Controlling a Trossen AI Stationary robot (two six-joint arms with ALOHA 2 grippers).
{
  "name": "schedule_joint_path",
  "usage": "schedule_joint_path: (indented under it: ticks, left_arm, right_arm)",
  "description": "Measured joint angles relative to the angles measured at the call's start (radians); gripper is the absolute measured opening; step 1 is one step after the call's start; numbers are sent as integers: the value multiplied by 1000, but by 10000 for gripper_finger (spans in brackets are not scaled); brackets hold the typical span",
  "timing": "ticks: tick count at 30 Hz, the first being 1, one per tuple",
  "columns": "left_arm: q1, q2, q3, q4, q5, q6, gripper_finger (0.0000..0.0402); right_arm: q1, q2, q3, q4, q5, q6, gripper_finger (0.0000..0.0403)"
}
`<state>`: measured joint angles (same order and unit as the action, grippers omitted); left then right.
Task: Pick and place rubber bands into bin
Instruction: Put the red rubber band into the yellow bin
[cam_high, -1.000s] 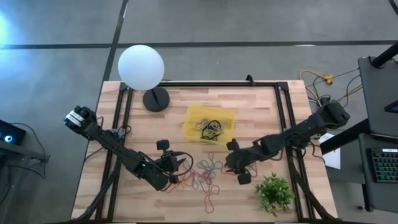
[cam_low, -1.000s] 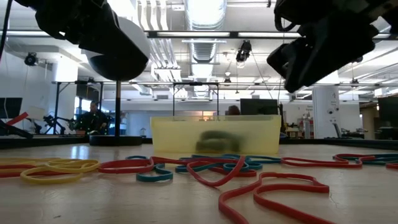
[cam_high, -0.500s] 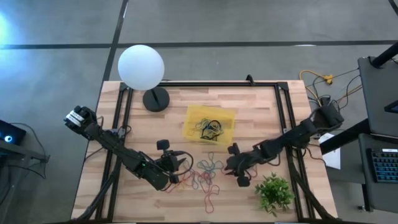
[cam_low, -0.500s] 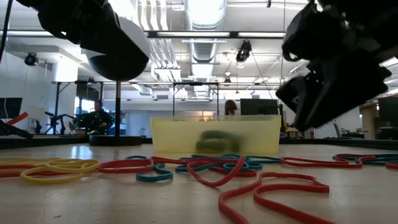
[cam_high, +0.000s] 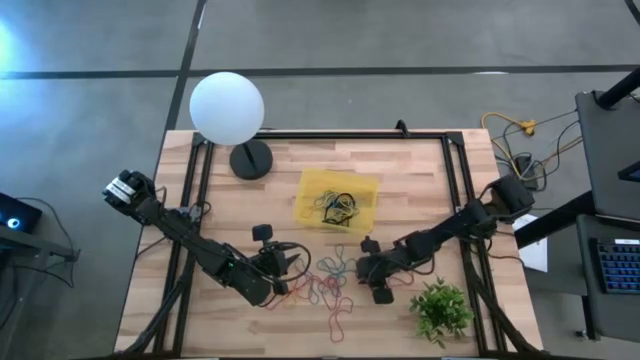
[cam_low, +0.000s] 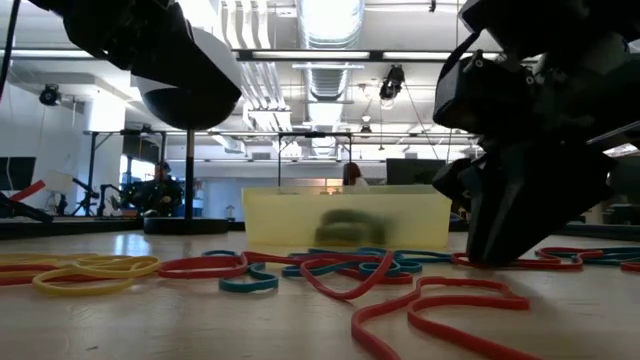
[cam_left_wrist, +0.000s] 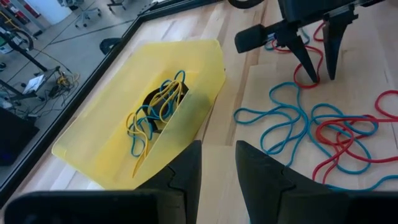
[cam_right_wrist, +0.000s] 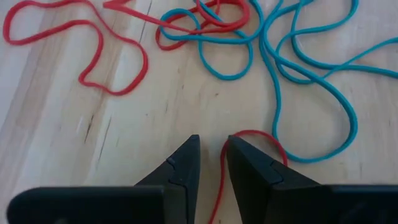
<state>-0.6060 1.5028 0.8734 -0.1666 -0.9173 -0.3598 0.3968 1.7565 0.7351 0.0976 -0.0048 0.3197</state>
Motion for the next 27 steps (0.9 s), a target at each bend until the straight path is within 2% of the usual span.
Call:
schedule_joint_path:
  ticks: [16,27]
  left_arm:
    - [3,0,-6,10,0,0,83]
    - [3,0,-6,14,0,0,83]
  right_arm:
    - [-13,19,14,1,21,10,86]
    - [-13,29,14,-6,44,-16,60]
